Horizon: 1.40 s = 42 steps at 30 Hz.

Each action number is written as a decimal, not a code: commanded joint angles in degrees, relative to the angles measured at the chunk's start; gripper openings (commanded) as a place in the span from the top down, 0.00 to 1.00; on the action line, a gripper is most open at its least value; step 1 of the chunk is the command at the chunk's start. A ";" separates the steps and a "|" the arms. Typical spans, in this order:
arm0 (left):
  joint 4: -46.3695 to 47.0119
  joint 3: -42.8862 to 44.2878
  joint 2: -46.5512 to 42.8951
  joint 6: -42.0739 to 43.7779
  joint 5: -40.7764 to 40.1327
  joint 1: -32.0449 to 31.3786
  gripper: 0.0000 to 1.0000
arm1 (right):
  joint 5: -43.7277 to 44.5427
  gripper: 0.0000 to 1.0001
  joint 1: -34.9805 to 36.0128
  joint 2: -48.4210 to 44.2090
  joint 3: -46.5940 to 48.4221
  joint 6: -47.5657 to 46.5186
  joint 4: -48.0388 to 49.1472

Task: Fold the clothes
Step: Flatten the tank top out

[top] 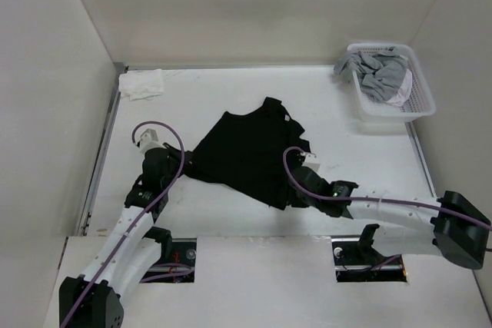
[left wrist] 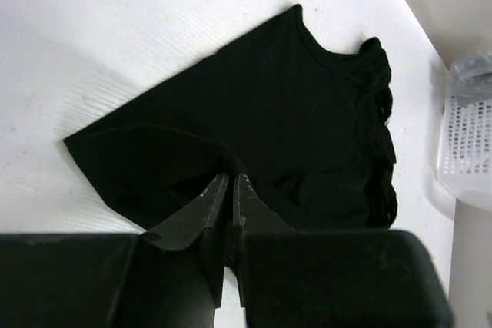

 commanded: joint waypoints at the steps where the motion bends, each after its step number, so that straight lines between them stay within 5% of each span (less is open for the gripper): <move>1: 4.00 -0.56 -1.20 -0.01 2.20 -1.32 0.96 | 4.74 0.54 2.31 4.08 2.83 4.69 -2.50; 9: 4.44 -1.44 -2.43 -0.10 2.20 -2.65 0.96 | 11.17 0.55 5.83 11.73 8.81 8.91 -12.34; 23: 6.64 -1.17 -0.58 -0.28 2.46 -3.26 0.96 | 8.62 0.60 7.85 15.87 8.55 12.61 -11.21; 35: 6.64 -1.26 -0.67 -0.28 2.46 -3.00 0.96 | 8.35 0.85 7.59 15.62 6.44 13.13 -10.24; 42: 6.47 -0.21 -1.37 -0.45 2.46 -2.56 0.96 | 16.60 0.96 7.85 4.39 6.43 14.10 -15.94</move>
